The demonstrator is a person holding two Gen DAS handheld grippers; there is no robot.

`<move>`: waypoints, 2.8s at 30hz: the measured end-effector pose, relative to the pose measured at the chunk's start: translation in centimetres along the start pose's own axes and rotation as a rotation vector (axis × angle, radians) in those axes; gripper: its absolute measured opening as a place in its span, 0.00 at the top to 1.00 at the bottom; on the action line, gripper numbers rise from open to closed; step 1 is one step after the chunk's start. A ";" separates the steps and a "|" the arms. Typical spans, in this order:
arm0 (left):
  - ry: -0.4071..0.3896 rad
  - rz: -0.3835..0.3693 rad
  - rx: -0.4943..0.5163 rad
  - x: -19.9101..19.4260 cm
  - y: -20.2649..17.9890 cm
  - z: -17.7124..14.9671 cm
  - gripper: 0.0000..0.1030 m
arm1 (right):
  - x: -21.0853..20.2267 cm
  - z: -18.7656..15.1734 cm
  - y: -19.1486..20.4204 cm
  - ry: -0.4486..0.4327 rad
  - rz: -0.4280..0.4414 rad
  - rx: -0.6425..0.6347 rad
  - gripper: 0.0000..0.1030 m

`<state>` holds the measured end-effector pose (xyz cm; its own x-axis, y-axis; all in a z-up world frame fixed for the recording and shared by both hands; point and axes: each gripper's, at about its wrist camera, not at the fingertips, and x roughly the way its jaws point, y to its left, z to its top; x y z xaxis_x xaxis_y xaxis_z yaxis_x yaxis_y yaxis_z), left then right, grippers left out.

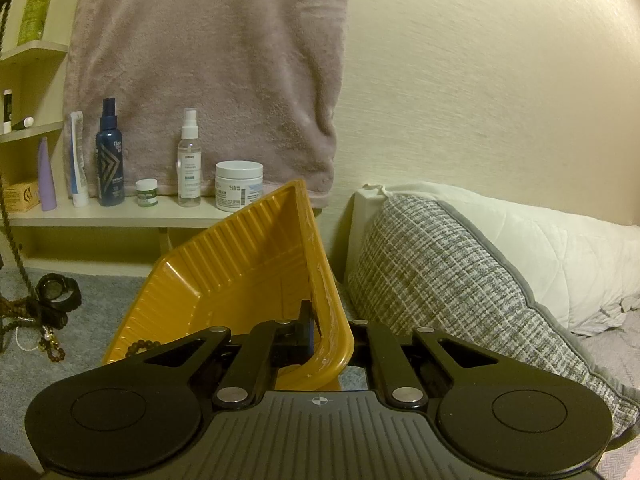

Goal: Organize jewelry
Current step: 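Lift the bead necklace high with the left gripper to untangle it, then lower the bead necklace into the orange tray and open the left gripper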

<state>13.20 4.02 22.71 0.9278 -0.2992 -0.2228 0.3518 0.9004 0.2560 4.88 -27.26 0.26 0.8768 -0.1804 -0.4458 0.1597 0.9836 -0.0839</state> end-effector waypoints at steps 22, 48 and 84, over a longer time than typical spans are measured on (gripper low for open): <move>-0.128 -0.240 0.079 1.0 -5.6 9.7 0.94 | 0.1 0.0 -0.1 0.002 0.002 0.008 0.94; 0.259 -0.677 0.539 12.4 -18.4 0.7 0.94 | 0.3 -0.4 -0.6 0.023 0.013 0.036 0.94; 0.410 -0.510 0.203 15.6 -13.5 -8.3 0.75 | 0.4 -0.5 -0.7 0.034 -0.002 0.041 0.94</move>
<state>21.87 -10.18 7.97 0.5320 -0.4902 -0.6904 0.7858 0.5896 0.1869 4.85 -28.01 -0.31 0.8605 -0.1811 -0.4762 0.1798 0.9825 -0.0488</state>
